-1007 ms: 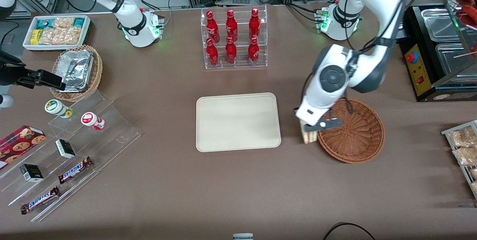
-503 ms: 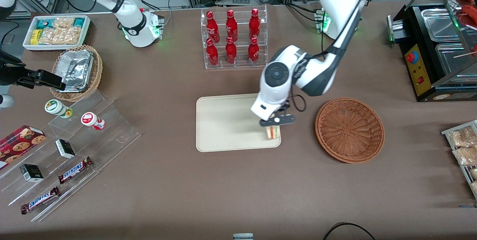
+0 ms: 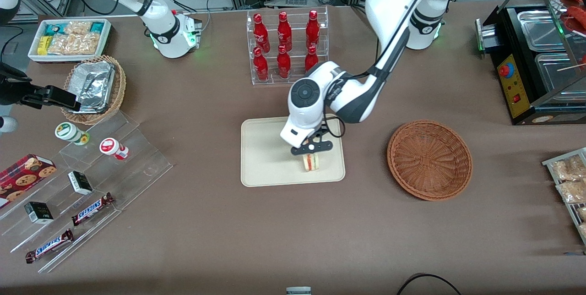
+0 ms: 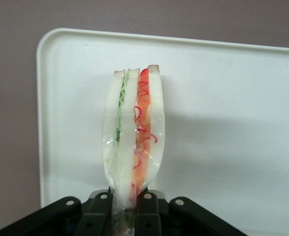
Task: Place sandwich from basket to tray
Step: 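Lower the sandwich onto the tray and open the left gripper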
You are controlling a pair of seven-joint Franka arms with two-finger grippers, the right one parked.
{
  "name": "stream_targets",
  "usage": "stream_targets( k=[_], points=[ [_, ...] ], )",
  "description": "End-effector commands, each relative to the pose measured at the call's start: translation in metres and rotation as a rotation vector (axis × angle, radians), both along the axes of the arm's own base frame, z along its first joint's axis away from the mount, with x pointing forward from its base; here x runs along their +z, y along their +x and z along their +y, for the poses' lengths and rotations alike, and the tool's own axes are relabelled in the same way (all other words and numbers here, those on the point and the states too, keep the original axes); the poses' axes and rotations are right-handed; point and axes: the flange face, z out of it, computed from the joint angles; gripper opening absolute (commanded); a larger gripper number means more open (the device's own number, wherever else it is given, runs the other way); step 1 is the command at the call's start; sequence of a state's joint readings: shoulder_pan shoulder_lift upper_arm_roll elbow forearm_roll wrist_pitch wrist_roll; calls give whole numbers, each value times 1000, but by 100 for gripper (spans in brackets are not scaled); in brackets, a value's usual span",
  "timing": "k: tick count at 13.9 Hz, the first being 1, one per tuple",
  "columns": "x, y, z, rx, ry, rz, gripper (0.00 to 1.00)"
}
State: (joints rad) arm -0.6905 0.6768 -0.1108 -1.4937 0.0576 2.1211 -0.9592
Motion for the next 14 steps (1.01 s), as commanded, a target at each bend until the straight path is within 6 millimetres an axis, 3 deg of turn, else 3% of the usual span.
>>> stream_targets(
  k=[1, 3, 14],
  points=[
    [-8, 2, -26, 28, -5, -11, 0],
    [-13, -7, -36, 26, 1, -10, 0],
    [-30, -11, -48, 74, 6, -22, 0]
  ],
)
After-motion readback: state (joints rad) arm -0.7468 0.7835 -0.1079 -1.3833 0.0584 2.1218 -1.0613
